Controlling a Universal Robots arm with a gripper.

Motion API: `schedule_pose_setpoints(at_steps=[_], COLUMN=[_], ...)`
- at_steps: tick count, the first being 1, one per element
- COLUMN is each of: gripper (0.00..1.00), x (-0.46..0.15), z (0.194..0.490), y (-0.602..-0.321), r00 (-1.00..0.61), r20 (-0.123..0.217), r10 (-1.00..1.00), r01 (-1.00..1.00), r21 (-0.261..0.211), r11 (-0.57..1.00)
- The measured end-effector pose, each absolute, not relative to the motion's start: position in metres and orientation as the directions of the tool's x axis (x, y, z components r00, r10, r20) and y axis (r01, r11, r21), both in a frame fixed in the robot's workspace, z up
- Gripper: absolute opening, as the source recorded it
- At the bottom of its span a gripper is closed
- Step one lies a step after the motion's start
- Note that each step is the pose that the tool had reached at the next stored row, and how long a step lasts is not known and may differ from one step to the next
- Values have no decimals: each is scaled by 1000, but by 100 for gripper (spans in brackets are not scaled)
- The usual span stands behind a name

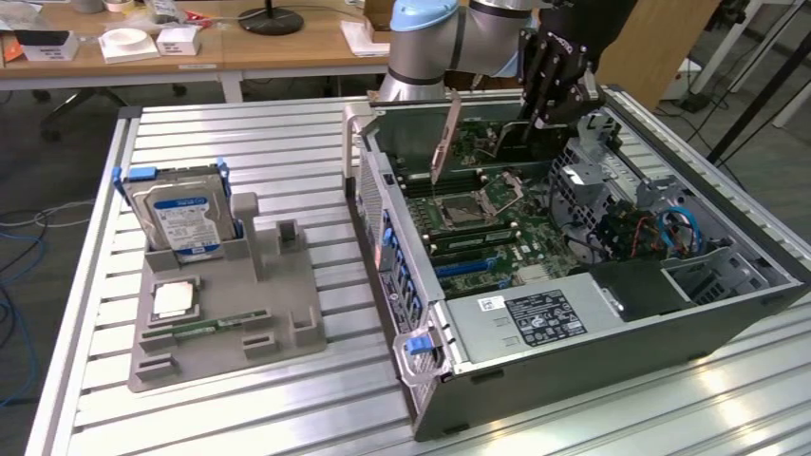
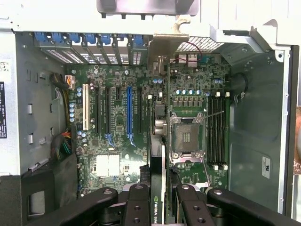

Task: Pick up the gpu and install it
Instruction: 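Insert the gpu into the slot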

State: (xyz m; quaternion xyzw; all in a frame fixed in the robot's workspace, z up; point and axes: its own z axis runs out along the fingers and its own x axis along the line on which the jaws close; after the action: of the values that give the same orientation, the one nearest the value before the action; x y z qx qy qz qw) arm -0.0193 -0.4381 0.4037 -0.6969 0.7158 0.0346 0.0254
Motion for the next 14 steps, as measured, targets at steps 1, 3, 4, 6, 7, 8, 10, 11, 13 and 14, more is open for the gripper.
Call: schedule_pose_setpoints(at_steps=[1,3,4,6,7,8,10,11,13,14], gripper=[26,26,26,26,26,26,26,26,26,26], x=[-19,-19,-19,-19,-19,-19,-20,-20,-20,-20], z=[404,404,404,404,404,404,402,401,397,396], y=[-438,-438,-438,-438,-438,-438,-438,-438,-438,-438], r00=[-27,-27,-27,-27,-27,-27,-27,-27,-27,-27], r20=[-85,-85,-85,-85,-85,-85,-85,-85,-85,-85], r10=[-996,-996,-996,-996,-996,-996,-996,-996,-996,-996], r01=[-1000,-1000,-1000,-1000,-1000,-1000,-1000,-1000,-1000,-1000], r21=[14,14,14,14,14,14,13,12,10,10], r11=[26,26,26,26,26,26,26,26,26,26])
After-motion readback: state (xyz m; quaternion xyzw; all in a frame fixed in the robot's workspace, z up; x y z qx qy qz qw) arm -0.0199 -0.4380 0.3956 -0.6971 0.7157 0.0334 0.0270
